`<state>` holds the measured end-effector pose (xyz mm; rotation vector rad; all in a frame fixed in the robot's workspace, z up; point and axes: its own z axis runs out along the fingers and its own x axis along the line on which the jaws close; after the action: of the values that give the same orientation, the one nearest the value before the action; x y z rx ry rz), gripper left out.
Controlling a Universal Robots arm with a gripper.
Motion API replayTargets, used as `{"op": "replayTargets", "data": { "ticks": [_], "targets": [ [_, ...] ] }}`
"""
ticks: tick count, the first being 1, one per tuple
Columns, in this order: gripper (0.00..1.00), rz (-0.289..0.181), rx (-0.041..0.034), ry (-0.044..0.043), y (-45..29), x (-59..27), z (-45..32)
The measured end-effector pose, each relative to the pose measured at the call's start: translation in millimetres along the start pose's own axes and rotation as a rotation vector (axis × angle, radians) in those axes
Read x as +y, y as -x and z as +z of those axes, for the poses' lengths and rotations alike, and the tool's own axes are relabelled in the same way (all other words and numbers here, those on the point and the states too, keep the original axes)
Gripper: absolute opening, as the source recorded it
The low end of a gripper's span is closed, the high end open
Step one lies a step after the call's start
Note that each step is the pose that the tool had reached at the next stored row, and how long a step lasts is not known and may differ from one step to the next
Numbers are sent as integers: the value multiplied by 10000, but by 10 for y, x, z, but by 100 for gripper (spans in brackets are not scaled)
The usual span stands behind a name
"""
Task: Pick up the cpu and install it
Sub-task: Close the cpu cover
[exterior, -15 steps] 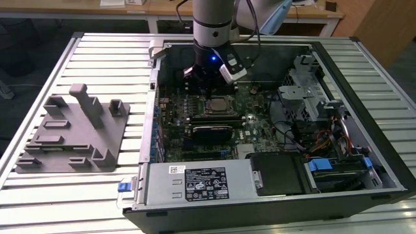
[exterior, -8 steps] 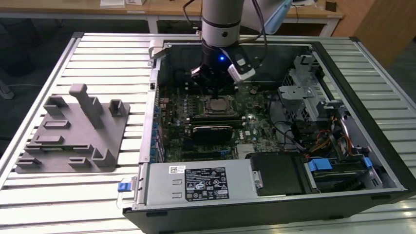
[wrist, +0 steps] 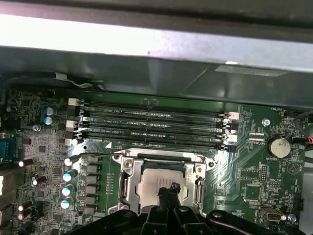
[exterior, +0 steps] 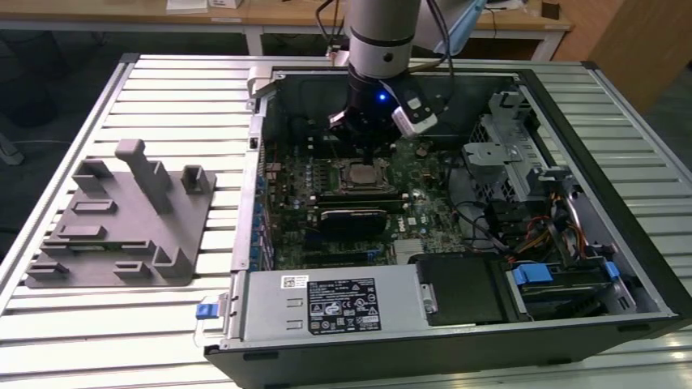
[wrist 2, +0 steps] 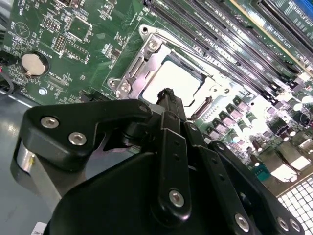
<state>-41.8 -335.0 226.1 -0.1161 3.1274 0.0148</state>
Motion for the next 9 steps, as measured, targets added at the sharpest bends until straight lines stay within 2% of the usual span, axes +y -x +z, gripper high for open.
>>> {"op": "replayTargets", "data": {
  "ticks": [5, 9],
  "targets": [
    [11, 1, 1, -2, -2, -18, -4],
    [11, -1, 0, -1, 0, -18, -54]
  ]
}}
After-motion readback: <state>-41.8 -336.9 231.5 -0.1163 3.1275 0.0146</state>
